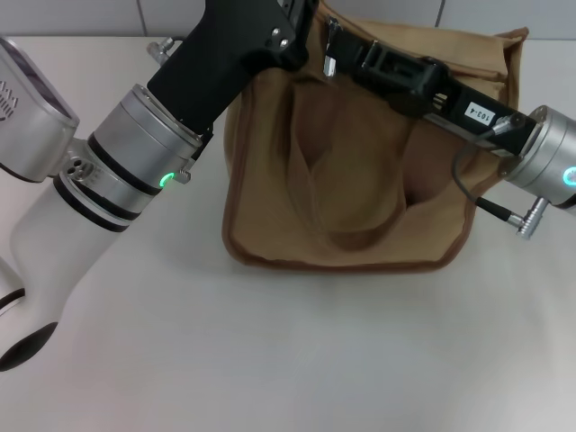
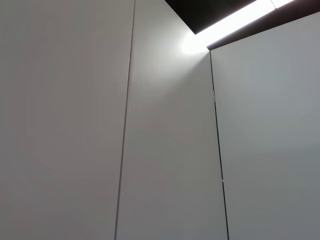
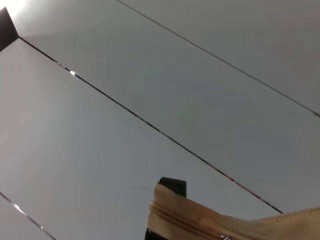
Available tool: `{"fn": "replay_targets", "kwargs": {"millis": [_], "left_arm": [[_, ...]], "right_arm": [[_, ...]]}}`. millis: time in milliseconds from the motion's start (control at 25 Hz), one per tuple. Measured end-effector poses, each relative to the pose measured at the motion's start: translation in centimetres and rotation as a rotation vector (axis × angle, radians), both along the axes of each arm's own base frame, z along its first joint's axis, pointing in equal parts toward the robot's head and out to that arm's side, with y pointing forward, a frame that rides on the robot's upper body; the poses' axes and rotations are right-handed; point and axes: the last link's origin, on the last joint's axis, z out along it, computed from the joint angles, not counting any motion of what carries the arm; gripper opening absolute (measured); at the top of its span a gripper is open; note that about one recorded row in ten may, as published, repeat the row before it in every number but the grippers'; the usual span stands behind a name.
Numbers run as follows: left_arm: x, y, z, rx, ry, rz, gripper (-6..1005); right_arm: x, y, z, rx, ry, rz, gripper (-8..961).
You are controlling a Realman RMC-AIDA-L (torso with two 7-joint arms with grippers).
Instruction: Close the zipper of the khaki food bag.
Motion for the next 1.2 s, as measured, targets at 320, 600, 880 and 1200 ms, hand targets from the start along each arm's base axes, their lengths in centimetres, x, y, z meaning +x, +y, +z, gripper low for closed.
{"fn": "replay_targets", "kwargs": {"millis": [320,600,880,1200], "left_arm": [[-0.08,0.07,-0.09,-0.002,0.006,0.008,90],[-0.04,0.10,-0.13,-0.004,0.007,0.008,94],[-0.02,0.09,-0.14,-0.005,0.006,0.008,97],[-0.11,0.14,-0.04,0.002,0.003,0.014,102]], "right_arm": [[-0.57,-0.02,-0.38,-0.020,-0.003,0.020,235],[-0.74,0.18,-0.65,-0.033,-0.032,0.030,238],[-0.43,0.12,-0.57,-0.030,-0.037,0.023,145],[-0.13,-0.01,-0.41,-0.018,-0.039,0.023,7]]}}
